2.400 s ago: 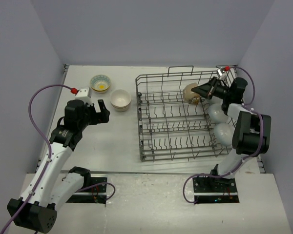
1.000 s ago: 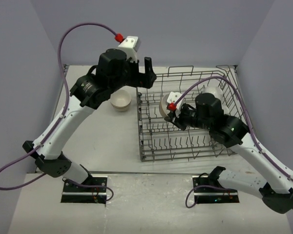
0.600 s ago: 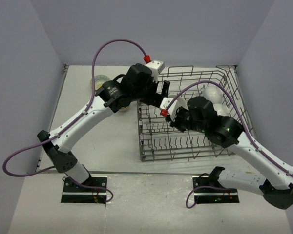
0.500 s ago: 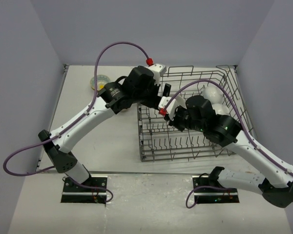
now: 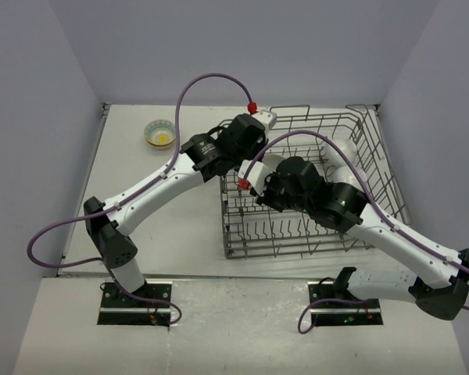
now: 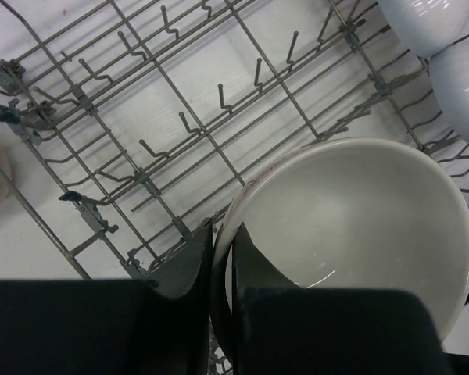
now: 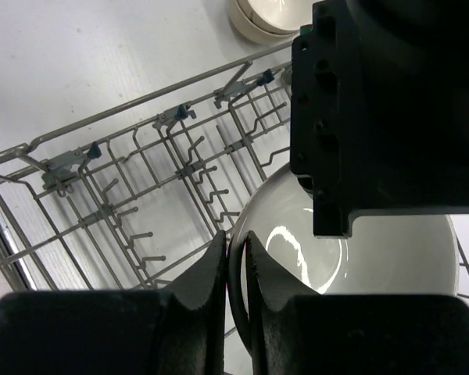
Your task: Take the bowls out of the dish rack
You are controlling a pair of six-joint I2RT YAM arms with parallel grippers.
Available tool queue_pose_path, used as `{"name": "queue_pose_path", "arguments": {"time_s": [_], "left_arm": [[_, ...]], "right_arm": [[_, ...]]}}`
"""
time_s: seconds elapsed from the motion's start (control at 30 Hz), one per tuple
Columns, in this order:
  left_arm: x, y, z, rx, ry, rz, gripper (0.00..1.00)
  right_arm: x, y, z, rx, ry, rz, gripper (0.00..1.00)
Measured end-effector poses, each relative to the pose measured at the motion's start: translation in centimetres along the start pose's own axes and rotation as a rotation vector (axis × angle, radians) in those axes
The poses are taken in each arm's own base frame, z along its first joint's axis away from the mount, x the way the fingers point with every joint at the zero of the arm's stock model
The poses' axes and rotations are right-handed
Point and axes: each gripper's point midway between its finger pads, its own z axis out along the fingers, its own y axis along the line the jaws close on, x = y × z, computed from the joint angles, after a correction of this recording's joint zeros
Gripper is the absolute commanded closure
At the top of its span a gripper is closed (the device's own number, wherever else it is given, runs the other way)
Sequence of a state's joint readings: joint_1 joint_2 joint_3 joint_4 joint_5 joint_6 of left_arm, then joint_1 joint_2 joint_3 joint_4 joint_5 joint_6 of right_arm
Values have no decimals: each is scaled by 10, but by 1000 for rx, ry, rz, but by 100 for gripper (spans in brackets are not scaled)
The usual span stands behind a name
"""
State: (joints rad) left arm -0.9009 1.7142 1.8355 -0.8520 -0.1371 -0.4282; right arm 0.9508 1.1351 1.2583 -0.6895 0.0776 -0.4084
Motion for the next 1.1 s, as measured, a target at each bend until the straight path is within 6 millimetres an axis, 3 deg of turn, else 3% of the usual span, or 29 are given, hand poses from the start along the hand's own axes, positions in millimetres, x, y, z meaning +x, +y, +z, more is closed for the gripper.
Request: {"name": "queue_pose_path", "arguments": {"time_s": [0.17, 0.2, 0.23, 0.27, 0.37, 0.43, 0.5, 0.67, 0.73, 0.87, 1.0, 1.1], "left_arm": [[1, 9, 3, -49, -1, 4, 100], [-1, 11, 1, -59, -9, 2, 100], [-3, 13, -2, -71, -21, 0, 100], [-6, 18, -5, -99, -35, -6, 100], [-9, 49, -14, -211, -62, -29, 100], [-12, 82, -20, -274, -71, -85, 100], [-14, 130, -26, -354, -88, -166, 100], [-11, 279, -46, -588, -111, -417, 100], [-5, 316, -43, -633, -101, -478, 100], [17, 341, -10, -609, -28, -532, 100], [45, 334, 26, -534, 69, -549, 100], [56, 326, 38, -494, 101, -553, 100]], "right_arm": [[1, -2, 6, 20, 19, -13, 100], [0, -2, 6, 24, 14, -18, 79], [-2, -3, 6, 30, 7, -20, 6], [-5, -7, 6, 52, 0, -13, 1], [-14, -23, 4, 133, -29, -13, 1], [-18, -32, -1, 187, -51, 8, 1], [-20, -42, -13, 247, -86, 48, 1], [-22, -56, -62, 357, -210, 167, 1], [-25, -60, -80, 381, -266, 210, 1], [-25, -62, -104, 402, -341, 268, 1], [-20, -59, -110, 404, -361, 294, 1], [-13, -56, -106, 398, -349, 299, 1]]}}
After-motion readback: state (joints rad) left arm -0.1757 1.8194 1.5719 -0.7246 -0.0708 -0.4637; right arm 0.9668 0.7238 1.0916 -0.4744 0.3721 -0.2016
